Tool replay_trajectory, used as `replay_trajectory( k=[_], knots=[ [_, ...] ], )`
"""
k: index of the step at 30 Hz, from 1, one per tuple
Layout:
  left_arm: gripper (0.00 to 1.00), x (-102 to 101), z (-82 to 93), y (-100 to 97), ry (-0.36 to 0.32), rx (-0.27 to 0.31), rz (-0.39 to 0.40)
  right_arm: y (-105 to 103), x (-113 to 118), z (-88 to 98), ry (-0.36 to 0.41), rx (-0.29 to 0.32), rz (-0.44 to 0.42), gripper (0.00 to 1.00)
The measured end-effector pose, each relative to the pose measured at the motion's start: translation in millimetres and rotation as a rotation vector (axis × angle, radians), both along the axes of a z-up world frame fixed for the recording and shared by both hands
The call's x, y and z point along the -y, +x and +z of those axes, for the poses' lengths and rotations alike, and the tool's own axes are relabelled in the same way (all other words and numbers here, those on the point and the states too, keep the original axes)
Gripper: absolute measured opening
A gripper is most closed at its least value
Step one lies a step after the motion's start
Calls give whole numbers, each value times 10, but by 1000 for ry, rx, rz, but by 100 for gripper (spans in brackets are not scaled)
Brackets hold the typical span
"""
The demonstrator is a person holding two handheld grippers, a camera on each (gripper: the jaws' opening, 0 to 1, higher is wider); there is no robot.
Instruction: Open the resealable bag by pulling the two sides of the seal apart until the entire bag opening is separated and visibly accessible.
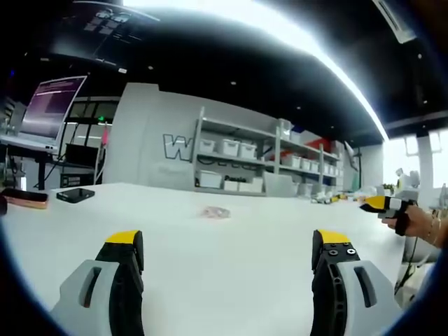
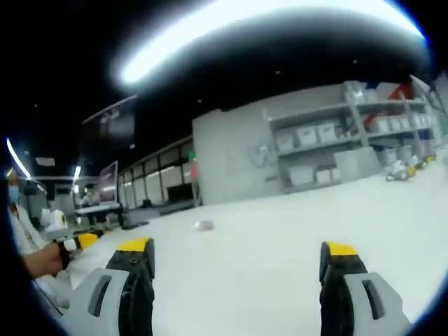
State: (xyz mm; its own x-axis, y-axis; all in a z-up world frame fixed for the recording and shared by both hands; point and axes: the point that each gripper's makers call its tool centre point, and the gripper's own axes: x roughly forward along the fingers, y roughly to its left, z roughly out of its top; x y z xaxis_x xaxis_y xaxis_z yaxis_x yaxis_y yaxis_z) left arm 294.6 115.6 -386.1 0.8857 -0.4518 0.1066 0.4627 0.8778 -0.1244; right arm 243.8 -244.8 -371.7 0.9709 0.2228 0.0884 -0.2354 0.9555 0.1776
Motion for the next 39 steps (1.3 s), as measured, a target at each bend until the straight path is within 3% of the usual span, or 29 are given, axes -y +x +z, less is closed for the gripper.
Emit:
replay_trajectory(
  k=[12, 27, 39],
  knots=[
    [99, -52, -8, 53, 8, 6, 3, -193, 146, -50, 8, 4, -3, 100],
    [99, -63, 7, 37, 15, 42, 16, -226, 172, -25, -2, 40, -16, 100],
    [99, -16, 56, -20, 16, 83, -8, -231, 161, -47, -64, 45, -36, 100]
  ],
)
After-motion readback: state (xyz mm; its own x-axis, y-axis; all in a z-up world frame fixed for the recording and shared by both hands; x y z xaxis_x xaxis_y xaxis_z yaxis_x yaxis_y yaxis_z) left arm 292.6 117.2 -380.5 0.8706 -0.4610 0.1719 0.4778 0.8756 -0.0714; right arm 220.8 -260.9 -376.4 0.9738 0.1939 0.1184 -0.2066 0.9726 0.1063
